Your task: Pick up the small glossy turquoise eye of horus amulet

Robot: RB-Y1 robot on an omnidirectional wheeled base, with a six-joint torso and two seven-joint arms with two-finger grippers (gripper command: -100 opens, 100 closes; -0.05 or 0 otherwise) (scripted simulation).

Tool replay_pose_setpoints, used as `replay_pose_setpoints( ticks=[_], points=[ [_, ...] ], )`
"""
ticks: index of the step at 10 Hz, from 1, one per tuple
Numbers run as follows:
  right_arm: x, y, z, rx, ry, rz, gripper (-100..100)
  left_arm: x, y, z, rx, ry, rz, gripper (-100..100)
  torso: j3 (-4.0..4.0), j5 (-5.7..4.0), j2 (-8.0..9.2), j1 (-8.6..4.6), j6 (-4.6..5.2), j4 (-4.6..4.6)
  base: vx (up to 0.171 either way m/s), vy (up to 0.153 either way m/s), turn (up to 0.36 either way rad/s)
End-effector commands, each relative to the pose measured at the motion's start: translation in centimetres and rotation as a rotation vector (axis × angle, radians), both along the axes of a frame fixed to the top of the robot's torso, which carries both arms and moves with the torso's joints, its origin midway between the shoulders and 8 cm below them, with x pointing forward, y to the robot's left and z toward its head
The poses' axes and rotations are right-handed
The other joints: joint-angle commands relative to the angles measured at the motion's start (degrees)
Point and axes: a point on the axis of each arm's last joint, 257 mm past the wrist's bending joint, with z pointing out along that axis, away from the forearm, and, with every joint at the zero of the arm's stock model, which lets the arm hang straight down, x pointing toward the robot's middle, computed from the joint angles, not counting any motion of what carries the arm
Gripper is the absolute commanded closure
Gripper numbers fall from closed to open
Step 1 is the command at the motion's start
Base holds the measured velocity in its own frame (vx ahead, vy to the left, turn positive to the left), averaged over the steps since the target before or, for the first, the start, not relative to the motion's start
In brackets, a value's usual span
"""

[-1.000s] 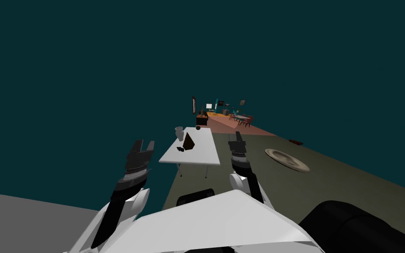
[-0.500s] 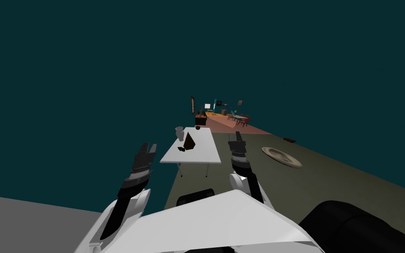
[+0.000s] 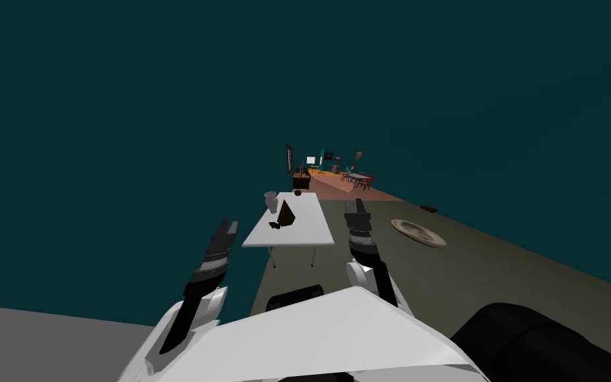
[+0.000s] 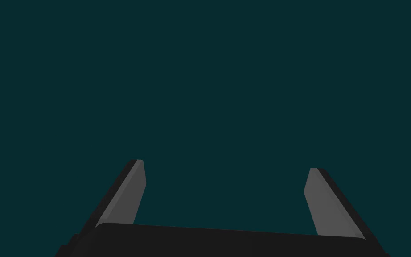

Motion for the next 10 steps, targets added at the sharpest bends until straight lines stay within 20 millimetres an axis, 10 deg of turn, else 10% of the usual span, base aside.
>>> replay_pose_setpoints(
  ticks=[1, 10],
  points=[
    [0.0, 0.0, 0.0, 0.0, 0.0, 0.0, 0, 0.9, 0.2, -1.3, 0.026, 0.025, 0.016, -100, 0.0, 0.0, 0.0, 0.0, 0.0, 0.0, 0.0, 0.091, -0.119],
    [0.0, 0.0, 0.0, 0.0, 0.0, 0.0, 0, 3.7, 1.6, -9.5, 0.085, 0.19, 0.072, -100, -0.04, -0.01, -0.07, -0.08, -0.02, -0.01, 0.004, 0.056, -0.061]
  ],
)
